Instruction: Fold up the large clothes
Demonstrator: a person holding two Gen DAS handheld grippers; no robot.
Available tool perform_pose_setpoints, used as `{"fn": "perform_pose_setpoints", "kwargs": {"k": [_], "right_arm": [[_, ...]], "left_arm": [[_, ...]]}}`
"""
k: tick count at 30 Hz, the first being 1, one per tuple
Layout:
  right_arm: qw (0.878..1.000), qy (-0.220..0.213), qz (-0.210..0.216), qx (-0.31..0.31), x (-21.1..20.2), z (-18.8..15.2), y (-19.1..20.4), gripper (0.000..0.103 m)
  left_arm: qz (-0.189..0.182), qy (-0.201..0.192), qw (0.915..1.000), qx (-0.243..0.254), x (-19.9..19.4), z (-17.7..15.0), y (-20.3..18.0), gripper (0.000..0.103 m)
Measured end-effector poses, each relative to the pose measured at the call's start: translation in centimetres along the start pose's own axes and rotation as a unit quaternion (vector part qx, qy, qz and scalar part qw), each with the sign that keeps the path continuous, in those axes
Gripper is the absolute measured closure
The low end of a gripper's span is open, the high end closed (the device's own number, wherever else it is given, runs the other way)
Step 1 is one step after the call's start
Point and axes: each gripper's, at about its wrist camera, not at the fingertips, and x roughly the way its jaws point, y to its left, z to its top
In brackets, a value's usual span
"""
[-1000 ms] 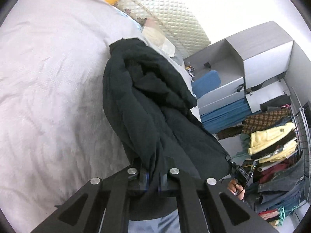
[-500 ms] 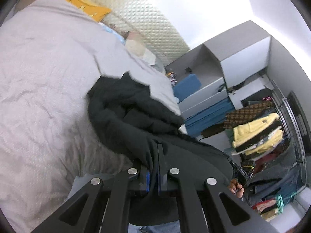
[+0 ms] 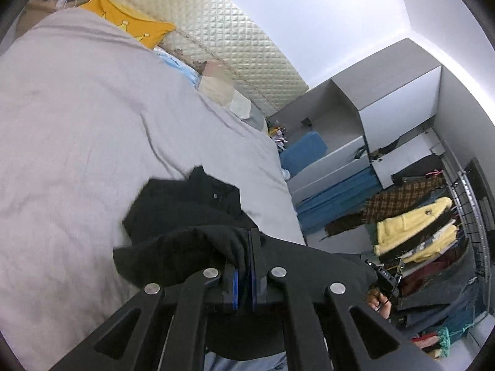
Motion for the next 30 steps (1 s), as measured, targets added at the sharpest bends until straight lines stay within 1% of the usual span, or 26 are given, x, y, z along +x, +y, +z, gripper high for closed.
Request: {"fn": "perform_pose_setpoints", "kwargs": {"k": [2, 4, 8, 10, 11, 12, 14, 15, 17, 20, 21, 22, 24, 27, 30], "right_arm": [[1.000, 0.003, -0.002, 0.023, 1.2, 1.9, -0.7, 0.098], [0.999, 0.008, -0.017, 0.039, 3.0, 4.3, -1.7, 0.098], [0.997, 0.002, -0.045, 0.066, 5.7, 7.2, -3.1, 0.099], [0.994, -0.004, -0.069, 0.083, 7.4, 8.5, -4.5, 0.100], [0.992, -0.008, -0.086, 0.087, 8.1, 9.1, -5.1, 0.103], [0.992, -0.009, -0.093, 0.088, 9.0, 9.6, -5.7, 0.103], [0.990, -0.005, -0.103, 0.095, 11.1, 10.2, -7.0, 0.103], [0.989, 0.000, -0.114, 0.097, 12.0, 10.2, -7.5, 0.103], [0.986, 0.002, -0.131, 0.099, 13.7, 10.1, -8.6, 0.103], [0.983, 0.015, -0.151, 0.107, 16.7, 9.5, -10.7, 0.103], [0.981, 0.022, -0.159, 0.109, 17.6, 9.2, -11.4, 0.103], [0.979, 0.030, -0.167, 0.109, 18.7, 9.0, -12.2, 0.103], [0.977, 0.047, -0.179, 0.108, 20.8, 8.0, -13.6, 0.103], [0.973, 0.073, -0.184, 0.118, 24.0, 5.9, -15.8, 0.103], [0.970, 0.097, -0.191, 0.118, 26.2, 3.8, -17.3, 0.103]], "left_arm": [[0.007, 0.006, 0.9999, -0.007, 1.2, 1.8, -0.4, 0.098], [0.025, 0.007, 0.9997, 0.001, 2.5, 4.1, -1.2, 0.098], [0.057, 0.003, 0.9984, -0.004, 5.3, 7.0, -1.9, 0.098], [0.085, 0.002, 0.9963, -0.010, 7.4, 8.4, -1.7, 0.098], [0.095, 0.003, 0.9954, -0.014, 8.4, 8.8, -1.5, 0.098], [0.112, 0.007, 0.9935, -0.020, 10.1, 9.4, -1.0, 0.098], [0.133, 0.013, 0.9905, -0.031, 12.3, 10.0, 0.2, 0.098], [0.153, 0.017, 0.9871, -0.045, 14.3, 10.3, 1.6, 0.098], [0.179, 0.030, 0.9818, -0.055, 17.0, 10.6, 3.2, 0.098], [0.221, 0.054, 0.9714, -0.067, 22.0, 10.3, 6.2, 0.097], [0.231, 0.059, 0.9687, -0.069, 22.9, 10.1, 6.9, 0.097], [0.251, 0.068, 0.9631, -0.068, 24.6, 9.8, 7.9, 0.097], [0.275, 0.085, 0.9551, -0.068, 27.2, 9.1, 9.7, 0.097], [0.280, 0.102, 0.9508, -0.085, 29.5, 8.3, 12.2, 0.097], [0.271, 0.110, 0.9508, -0.102, 30.0, 7.9, 13.6, 0.097]]}}
